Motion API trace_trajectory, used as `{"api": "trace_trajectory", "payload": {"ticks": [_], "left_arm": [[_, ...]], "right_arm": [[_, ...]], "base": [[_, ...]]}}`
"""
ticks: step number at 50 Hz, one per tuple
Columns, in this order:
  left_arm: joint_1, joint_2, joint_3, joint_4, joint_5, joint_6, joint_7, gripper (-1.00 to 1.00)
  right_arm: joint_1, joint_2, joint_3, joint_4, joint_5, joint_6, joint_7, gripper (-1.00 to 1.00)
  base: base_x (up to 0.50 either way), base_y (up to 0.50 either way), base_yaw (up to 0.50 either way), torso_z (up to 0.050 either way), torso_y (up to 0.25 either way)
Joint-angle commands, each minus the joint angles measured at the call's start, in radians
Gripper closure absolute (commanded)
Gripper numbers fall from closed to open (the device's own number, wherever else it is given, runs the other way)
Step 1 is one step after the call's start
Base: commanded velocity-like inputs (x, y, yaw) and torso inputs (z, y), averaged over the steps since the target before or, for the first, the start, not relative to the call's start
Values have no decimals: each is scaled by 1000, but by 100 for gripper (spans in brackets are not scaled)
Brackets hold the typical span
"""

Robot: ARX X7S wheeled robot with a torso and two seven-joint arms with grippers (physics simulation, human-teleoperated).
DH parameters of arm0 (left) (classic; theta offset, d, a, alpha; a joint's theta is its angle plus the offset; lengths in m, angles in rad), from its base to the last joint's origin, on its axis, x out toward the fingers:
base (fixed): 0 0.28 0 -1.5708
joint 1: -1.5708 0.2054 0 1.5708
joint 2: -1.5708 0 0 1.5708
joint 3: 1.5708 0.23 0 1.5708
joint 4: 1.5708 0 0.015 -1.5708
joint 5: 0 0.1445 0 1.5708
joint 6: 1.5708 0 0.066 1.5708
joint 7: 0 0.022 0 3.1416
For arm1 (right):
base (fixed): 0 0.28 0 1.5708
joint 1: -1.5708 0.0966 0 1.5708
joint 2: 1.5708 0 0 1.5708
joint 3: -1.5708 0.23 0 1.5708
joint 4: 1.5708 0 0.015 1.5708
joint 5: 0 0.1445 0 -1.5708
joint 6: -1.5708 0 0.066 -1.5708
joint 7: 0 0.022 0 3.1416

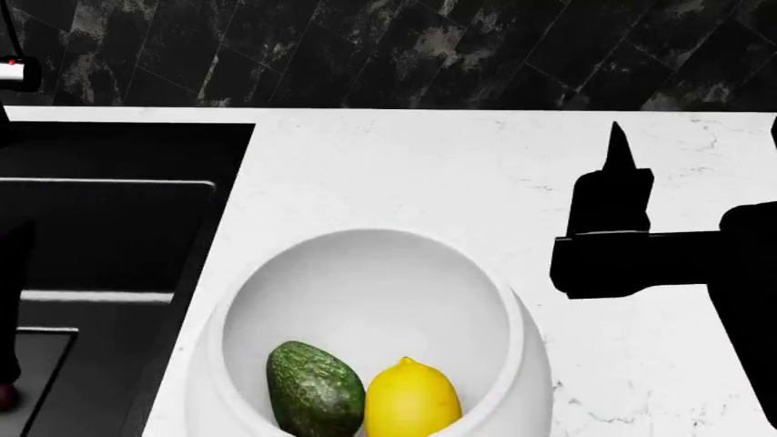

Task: There is a mixed pile of frozen fruits and vegetables on the counter. Locate all the frozen vegetables and place the items in a bowl on the counter. Take all the frozen fruits and defrost them in a running sink.

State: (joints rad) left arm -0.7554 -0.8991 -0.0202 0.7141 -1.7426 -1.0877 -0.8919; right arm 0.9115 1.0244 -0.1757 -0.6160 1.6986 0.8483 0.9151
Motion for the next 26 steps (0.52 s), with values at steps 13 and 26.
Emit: {"api": "trace_trajectory", "payload": {"ticks": [13,26], "left_arm": [[-172,-120,32,25,-236,36,-148,-100],[-669,13,275,-280,-215,-116,-101,-100]], "right_arm": [[208,72,-19,-12,150,79,65,-100],[511,-82,-140,183,70,191,7,-100]], "base": [[0,0,0,0,0],[0,0,0,0,0]]}}
